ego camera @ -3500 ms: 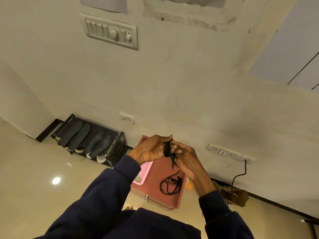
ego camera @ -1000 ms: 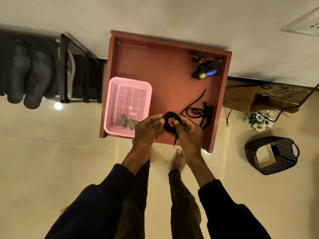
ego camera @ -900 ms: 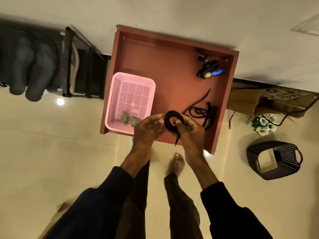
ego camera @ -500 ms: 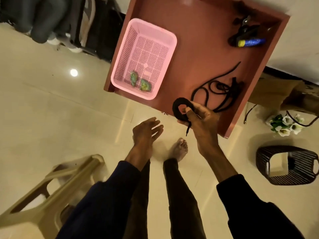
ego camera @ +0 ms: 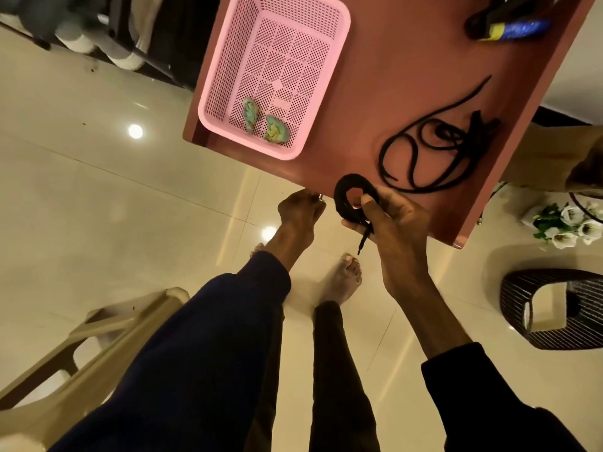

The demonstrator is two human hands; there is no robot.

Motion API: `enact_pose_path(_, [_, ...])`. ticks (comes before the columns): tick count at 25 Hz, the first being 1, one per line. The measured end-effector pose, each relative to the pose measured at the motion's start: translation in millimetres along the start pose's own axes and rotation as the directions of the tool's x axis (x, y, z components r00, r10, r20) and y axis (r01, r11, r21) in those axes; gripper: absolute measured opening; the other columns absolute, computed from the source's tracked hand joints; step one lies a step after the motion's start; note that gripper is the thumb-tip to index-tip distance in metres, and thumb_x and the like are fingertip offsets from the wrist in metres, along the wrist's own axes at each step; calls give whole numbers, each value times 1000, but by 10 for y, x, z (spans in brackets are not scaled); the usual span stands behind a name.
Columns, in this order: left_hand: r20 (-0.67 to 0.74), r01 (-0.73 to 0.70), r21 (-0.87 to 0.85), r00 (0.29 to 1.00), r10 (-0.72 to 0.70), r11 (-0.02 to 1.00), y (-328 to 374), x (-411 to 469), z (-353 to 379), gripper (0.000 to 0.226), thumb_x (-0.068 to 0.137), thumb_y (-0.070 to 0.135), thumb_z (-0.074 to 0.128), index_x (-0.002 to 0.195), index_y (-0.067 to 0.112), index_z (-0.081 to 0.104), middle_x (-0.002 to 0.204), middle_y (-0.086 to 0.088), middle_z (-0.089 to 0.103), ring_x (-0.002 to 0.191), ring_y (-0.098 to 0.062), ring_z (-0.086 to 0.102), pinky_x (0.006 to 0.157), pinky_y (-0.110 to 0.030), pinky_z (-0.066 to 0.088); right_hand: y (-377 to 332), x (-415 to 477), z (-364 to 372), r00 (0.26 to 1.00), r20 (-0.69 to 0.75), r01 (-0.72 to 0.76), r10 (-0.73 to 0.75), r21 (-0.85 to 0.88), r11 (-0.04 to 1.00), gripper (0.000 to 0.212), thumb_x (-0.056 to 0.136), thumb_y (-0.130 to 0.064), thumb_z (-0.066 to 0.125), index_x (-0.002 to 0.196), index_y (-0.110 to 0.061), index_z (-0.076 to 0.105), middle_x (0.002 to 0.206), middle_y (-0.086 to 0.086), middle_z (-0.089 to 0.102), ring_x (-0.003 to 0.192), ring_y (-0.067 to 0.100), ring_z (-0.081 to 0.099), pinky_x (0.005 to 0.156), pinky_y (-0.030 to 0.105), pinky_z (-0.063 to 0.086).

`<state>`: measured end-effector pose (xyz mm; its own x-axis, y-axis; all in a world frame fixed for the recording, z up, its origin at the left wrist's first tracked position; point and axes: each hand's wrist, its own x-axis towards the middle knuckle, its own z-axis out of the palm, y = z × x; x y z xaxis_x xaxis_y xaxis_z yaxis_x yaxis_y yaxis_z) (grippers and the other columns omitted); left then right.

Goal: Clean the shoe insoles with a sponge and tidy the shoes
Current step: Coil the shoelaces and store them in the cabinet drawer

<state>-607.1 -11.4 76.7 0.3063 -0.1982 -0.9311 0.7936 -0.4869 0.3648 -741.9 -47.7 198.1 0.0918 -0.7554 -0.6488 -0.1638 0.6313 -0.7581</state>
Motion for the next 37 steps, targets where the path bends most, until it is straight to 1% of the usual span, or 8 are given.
enact_pose_path(7, [101,-140,-51,984,144,989,-146,54,-157,13,94,-12,58,94,-3,67,96,-20,70,91,-32,69,91,-38,61,244,15,-59,999,-46,-18,18,16,1000,27,100,-5,61,126,-2,66,113,11,74,96,23,76,77,36,63])
enact_pose_path(13, [39,-49,71,998,46,996,-516,-107,-797,17,98,-6,57,90,3,68,89,-11,75,92,-28,73,98,-45,57,582,-131,-57,982,-136,-123,133,80,989,30,96,-5,68,125,-2,68,115,11,74,101,23,74,74,35,64])
enact_pose_path(18, [6,-6,15,1000,5,1000,-858,-285,-1320,20,96,-10,58,116,-8,59,95,-14,75,89,-27,76,95,-48,59,1103,-74,51,951,-208,-231,230,18,973,31,93,-10,72,124,-6,69,116,10,73,100,23,74,78,39,64])
enact_pose_path(23, [-16,74,-83,997,-76,994,-921,-465,-1543,40,103,-10,43,142,-6,49,135,-25,63,121,-40,64,90,-39,61,1586,88,187,917,-321,-274,235,-79,959,24,92,-13,73,116,-15,73,108,2,76,98,21,74,85,46,62])
enact_pose_path(25, [-71,13,43,997,-10,999,-899,-573,-1536,34,101,-8,50,135,-10,54,133,-29,62,120,-40,65,86,-36,62,1567,177,220,900,-364,-286,241,-76,955,24,94,-13,71,118,-14,73,111,4,74,100,19,72,89,39,61])
enact_pose_path(29, [-303,-138,94,939,161,986,-754,-904,-1488,18,93,-13,59,91,1,71,99,-22,75,90,-34,76,77,-40,64,1548,411,237,883,-403,-313,239,-128,941,28,99,-12,64,126,-11,69,122,8,71,111,22,68,86,21,54])
enact_pose_path(34, [-259,-285,94,918,300,954,-575,-1279,-1461,29,90,-18,48,81,2,66,81,-16,70,78,-29,73,78,-43,64,1547,451,186,841,-490,-369,229,-211,905,24,100,-10,60,122,-6,68,122,11,70,112,26,67,81,21,48])
enact_pose_path(37, [-227,-333,91,911,345,939,-480,-1378,-1415,28,90,-17,49,81,3,66,80,-14,68,80,-31,71,79,-44,63,1532,282,119,850,-506,-292,148,-217,932,20,96,-2,63,113,-7,70,113,7,73,101,16,67,84,24,54])
